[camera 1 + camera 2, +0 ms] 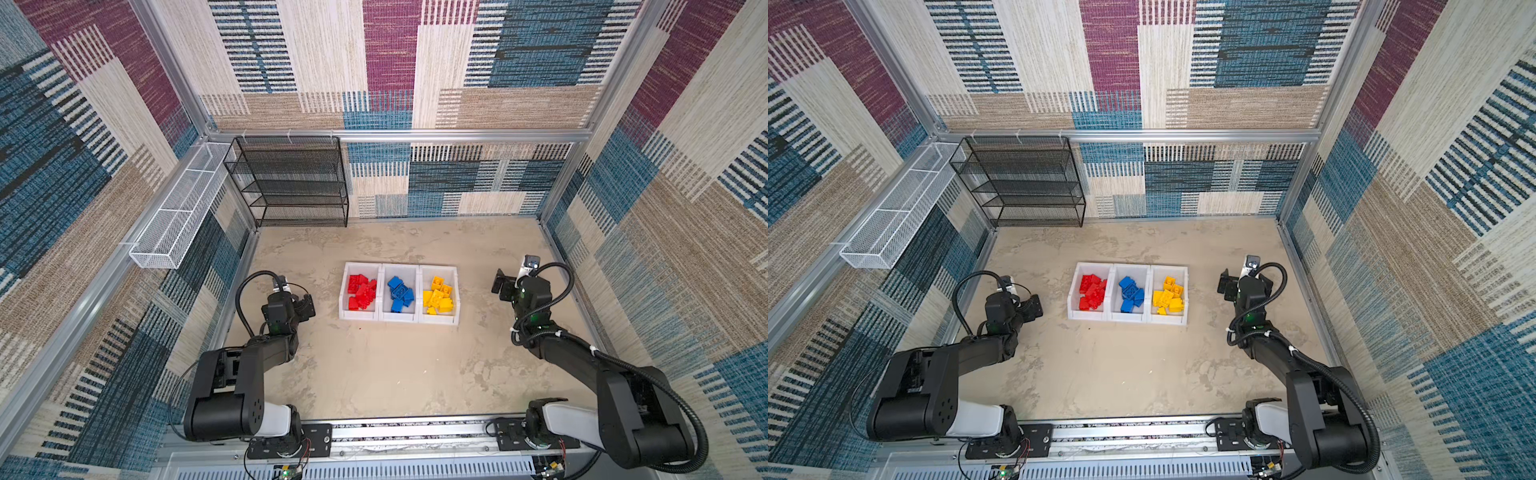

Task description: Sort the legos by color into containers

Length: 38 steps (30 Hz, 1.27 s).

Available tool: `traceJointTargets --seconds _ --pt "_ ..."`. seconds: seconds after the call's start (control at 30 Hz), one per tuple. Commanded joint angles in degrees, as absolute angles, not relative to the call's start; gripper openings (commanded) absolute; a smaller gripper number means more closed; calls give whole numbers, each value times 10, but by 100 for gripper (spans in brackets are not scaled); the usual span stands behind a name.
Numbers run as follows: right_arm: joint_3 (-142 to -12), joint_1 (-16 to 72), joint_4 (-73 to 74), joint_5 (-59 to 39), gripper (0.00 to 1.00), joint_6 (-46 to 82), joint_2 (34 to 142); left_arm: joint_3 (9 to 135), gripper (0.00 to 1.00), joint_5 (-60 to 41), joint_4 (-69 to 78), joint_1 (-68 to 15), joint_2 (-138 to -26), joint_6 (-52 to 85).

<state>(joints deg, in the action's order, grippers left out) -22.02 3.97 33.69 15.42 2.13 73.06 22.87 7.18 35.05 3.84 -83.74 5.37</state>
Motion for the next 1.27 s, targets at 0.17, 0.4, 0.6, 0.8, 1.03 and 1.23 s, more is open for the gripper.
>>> traceJointTargets --seconds 0.17,0.4,0.6,0.8,1.03,1.23 --pt "-144 -4 670 47 100 10 851 239 100 -6 475 40 -881 24" --pt "-119 -4 735 11 100 -3 880 237 100 -6 478 39 -880 22" --pt "-118 -4 743 11 100 -4 881 260 100 -58 437 34 -882 -4" --pt "-117 -4 740 11 100 -4 879 259 100 -59 440 35 -883 -4" --pt "-119 -4 740 11 100 -4 881 267 100 -58 433 34 -891 -4" --pt "-117 -4 742 11 100 -4 880 259 100 -56 440 33 -884 -5"
